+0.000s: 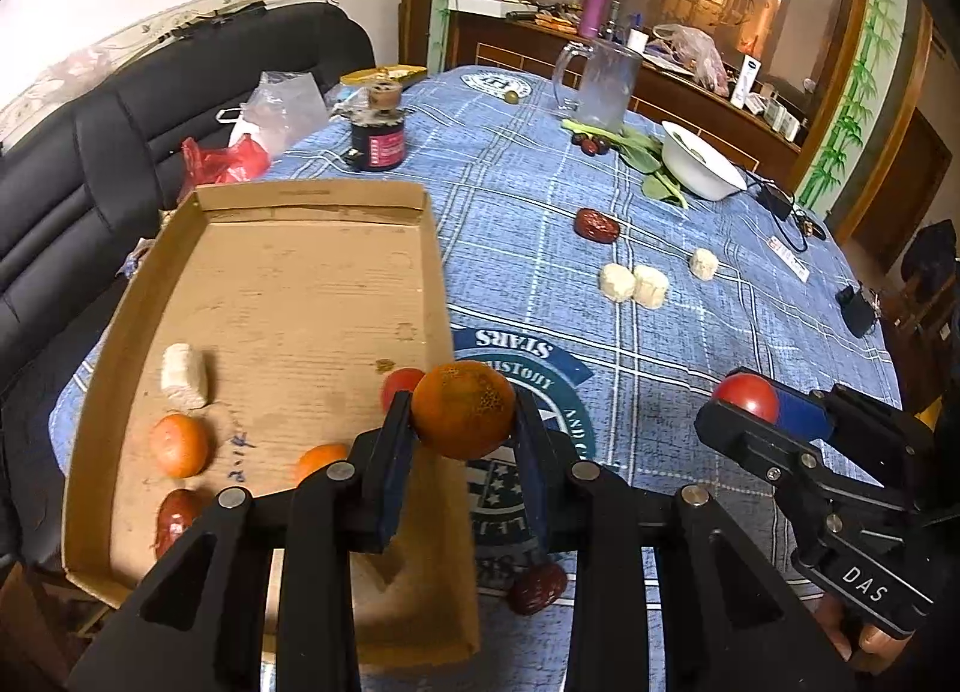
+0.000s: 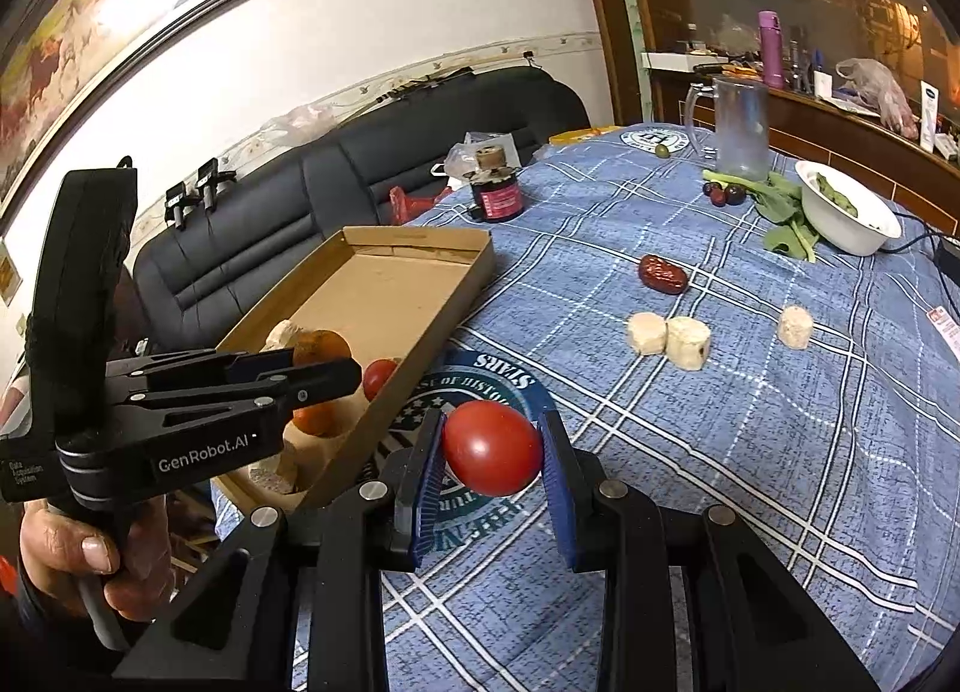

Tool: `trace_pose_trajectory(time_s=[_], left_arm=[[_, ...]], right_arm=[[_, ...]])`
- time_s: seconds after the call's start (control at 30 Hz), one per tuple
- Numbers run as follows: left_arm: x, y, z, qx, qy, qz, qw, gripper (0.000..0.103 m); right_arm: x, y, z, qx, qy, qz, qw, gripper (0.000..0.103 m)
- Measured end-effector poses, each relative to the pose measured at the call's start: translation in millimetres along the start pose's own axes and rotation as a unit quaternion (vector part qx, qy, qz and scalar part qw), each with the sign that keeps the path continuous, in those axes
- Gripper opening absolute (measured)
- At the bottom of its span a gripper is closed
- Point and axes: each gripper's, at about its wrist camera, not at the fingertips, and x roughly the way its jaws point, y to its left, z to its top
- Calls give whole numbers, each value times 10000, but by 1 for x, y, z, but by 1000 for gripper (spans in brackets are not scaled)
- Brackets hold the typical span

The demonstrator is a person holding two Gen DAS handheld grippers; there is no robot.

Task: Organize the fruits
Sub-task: 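Carry tangerine in left tool and tomato in right tool over tray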

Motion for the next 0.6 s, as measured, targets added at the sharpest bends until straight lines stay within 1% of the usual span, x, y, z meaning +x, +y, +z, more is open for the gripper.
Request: trace_pose_trajectory(time_s=[0.27,0.6], left_arm=[[-5,15,-4,-101,-75,147,9998,29],[-8,29,-9,-211,-101,236,9994,29]], right_arm=[[3,12,0,-108,49,24,9999,31],[8,23,-1,-218,115,63,9997,31]])
